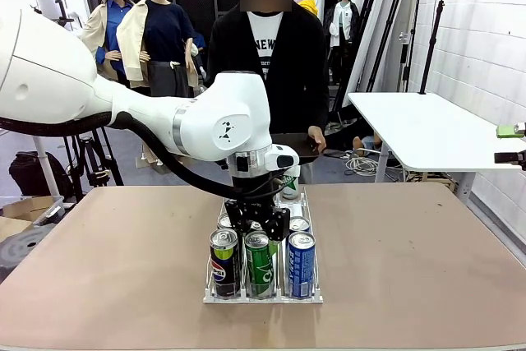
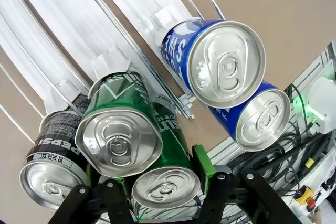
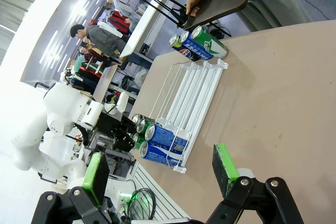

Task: Retrieve and hand over the desired beverage to the person.
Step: Pick up a can of the same type that the person held from the Automatic Can Dispenser.

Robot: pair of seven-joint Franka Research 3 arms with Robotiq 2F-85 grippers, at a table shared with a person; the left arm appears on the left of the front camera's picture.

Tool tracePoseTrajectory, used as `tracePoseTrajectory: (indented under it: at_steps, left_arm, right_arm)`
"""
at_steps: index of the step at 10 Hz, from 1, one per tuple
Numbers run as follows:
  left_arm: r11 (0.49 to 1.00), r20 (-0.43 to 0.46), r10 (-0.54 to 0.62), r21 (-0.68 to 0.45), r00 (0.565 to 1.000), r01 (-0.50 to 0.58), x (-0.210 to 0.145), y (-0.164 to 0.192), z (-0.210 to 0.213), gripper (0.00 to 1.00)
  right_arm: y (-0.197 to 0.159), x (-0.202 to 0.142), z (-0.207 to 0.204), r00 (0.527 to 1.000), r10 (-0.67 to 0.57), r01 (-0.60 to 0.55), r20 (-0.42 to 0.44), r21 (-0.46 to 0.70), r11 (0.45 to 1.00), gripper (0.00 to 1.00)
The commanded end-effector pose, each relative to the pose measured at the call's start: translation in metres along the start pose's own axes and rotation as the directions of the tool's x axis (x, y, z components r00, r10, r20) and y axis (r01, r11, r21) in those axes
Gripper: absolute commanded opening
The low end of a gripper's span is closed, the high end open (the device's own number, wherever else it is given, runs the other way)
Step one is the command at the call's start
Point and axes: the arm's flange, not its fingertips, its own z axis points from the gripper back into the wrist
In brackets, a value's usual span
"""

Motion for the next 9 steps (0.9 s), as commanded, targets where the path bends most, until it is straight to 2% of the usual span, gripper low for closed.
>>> tracePoseTrajectory:
  at_steps: [1,2,9]
  left_arm:
    - [1.0,-0.023,0.008,-0.01,1.0,-0.009,-0.003,-0.001,-0.011,0.0]
    - [1.0,0.0,0.0,0.0,1.0,0.0,0.0,0.0,0.0,0.0]
    - [1.0,0.0,0.0,0.0,1.0,0.0,0.0,0.0,0.0,0.0]
  right_arm:
    - [0.0,-0.001,0.0,1.0,-0.007,0.007,0.001,0.003,1.0,1.0]
    - [0.0,-0.001,0.0,1.0,-0.007,0.007,0.001,0.003,1.0,1.0]
    - [0.0,-0.001,0.0,1.0,-0.007,0.007,0.001,0.003,1.0,1.0]
